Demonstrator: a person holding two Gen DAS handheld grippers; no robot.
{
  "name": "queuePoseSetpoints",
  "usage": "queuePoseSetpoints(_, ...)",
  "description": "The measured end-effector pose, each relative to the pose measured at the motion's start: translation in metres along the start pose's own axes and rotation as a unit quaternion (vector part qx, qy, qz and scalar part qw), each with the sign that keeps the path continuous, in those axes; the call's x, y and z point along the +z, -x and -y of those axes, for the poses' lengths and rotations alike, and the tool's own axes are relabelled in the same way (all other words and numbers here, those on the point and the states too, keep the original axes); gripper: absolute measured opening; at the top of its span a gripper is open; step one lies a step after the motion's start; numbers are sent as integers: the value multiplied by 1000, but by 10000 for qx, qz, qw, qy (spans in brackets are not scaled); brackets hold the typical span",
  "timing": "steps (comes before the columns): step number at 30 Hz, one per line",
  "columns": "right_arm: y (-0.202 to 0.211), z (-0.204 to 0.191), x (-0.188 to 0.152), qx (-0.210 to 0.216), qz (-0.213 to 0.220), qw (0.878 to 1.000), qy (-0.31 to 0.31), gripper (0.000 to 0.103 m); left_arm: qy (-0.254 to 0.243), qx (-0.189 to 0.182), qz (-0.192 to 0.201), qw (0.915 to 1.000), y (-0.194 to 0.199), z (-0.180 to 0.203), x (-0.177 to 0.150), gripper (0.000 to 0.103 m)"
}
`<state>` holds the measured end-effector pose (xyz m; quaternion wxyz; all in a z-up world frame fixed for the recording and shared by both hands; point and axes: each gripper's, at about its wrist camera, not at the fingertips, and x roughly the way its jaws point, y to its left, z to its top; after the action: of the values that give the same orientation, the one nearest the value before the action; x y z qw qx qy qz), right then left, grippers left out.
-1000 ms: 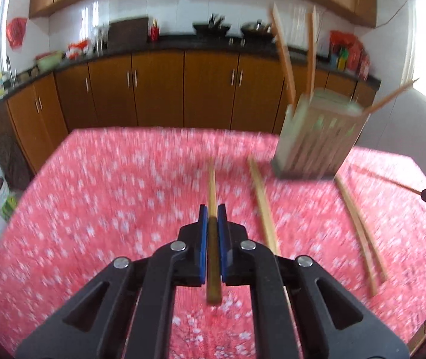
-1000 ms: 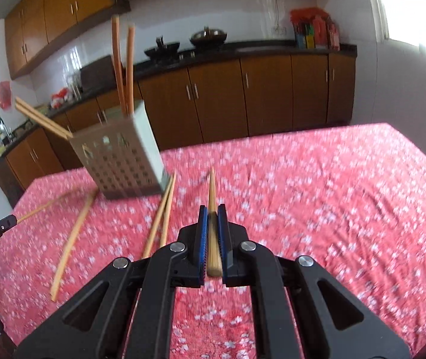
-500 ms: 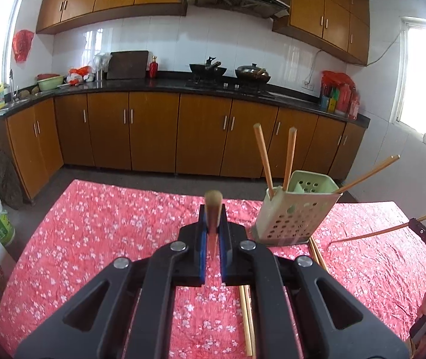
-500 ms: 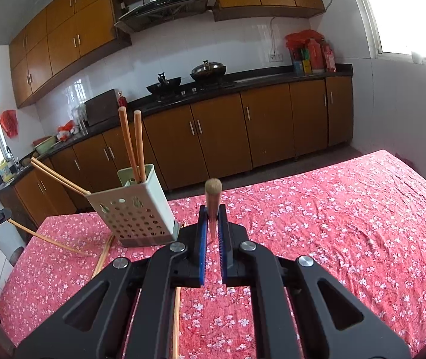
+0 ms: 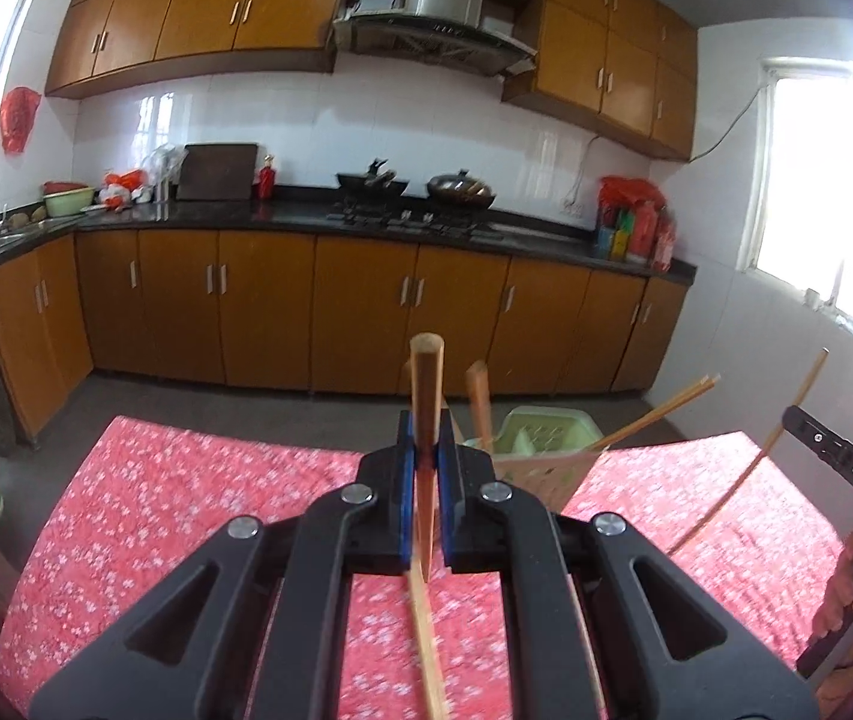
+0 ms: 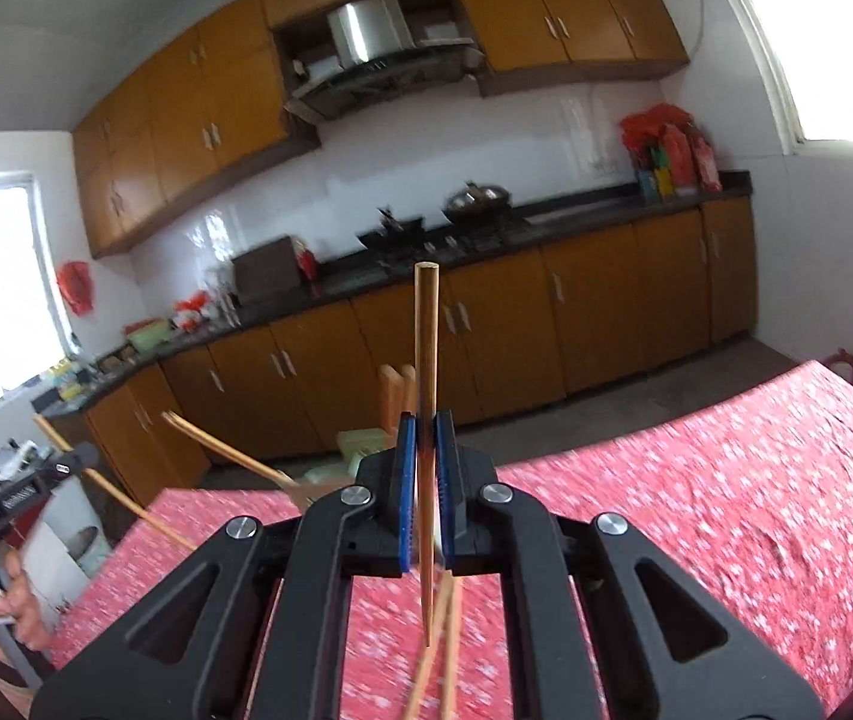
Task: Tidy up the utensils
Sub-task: 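Lift both held chopsticks upright and carry them over the metal holder, then open both grippers to drop the chopsticks into the holder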
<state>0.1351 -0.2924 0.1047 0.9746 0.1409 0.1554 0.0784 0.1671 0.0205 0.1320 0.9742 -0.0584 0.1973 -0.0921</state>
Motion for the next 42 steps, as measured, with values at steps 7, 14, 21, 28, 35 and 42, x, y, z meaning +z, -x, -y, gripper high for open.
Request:
queuePoseSetpoints(7,-3,-34,39,266,717,9969,181,7,-25,-280,519,9983,1,34,44,8)
queuePoseSetpoints(14,-33,-47,55,61,1185,9924,317,7,-78,-144,1034,9945,-16,60,81,8)
queuePoseSetpoints(21,-70,-55,45,-115,1127,9920,555,7,-68,56,1188,9929,-57,67,78,8)
queuePoseSetpoints(28,-88,-52,28,-160,783,9950,604,7,-121,16,754,9971,-97,68,59,8)
queuePoseSetpoints(35,-88,-46,26,-144,516,9970,552,38,37,140,614,9980,-101,59,54,30)
queuePoseSetpoints(42,-68,-43,36,-211,592,9967,510,42,75,321,761,9966,-75,49,62,32)
